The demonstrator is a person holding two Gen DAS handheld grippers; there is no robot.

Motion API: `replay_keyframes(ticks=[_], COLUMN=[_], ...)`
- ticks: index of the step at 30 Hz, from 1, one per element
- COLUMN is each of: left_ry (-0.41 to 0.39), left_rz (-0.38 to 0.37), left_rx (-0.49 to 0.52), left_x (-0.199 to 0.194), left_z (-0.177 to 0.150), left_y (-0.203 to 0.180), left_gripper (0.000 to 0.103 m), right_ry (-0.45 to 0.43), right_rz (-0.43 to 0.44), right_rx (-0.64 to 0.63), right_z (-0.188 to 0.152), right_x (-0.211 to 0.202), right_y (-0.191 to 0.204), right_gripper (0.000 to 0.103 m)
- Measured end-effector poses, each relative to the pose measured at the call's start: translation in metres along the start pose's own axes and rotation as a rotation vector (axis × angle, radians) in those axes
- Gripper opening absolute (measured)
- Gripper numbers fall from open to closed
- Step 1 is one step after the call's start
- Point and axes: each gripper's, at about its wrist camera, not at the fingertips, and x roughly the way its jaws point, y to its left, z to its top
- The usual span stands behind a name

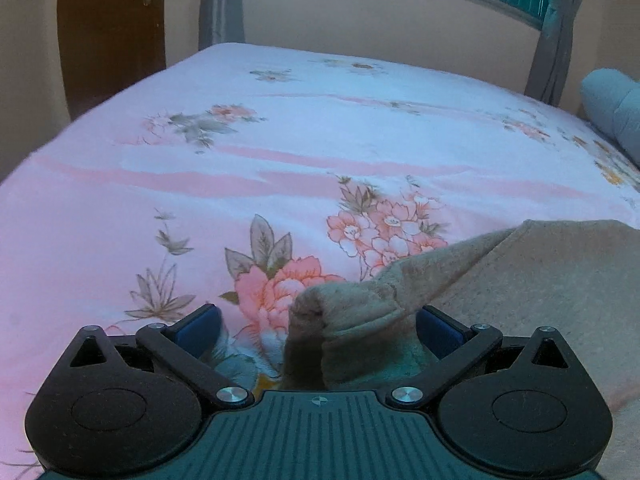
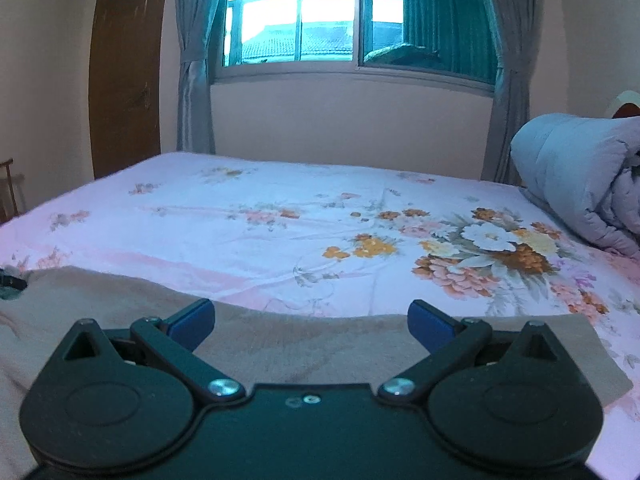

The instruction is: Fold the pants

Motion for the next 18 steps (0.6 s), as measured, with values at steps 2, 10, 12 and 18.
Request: replay_keyframes(ticks=[2,10,12,18], left_ry=[-0.001,-0.087,-0.124,-0.223], left_rz=[-0.011,-0.140,-0.198,-0.303], left_rx=[-0.010,-0.031,-0.107,-0.178], left_x=[0.000,-0.035,-0.050,-0.087], left_z=[-0.001,0.008,0.009,0.005], left_y=[0.002,-0.002,0.011,0.022], left_gripper=[0.102,0.018,0.017,0.017], right_ry=[0.023,0.118,0.130,0.150], right_rz=[0.005,0.075,0.093,0.196], right_rx=[-0.007,-0.025,-0.054,-0.267], right_z=[0.000,-0.002,-0.002,0.002], right_x=[0.012,0.044,0.051,0.086], right_y=[0.000,0.007,0.012,0.033], right_gripper=[0.097,0.095,0.093,0.068])
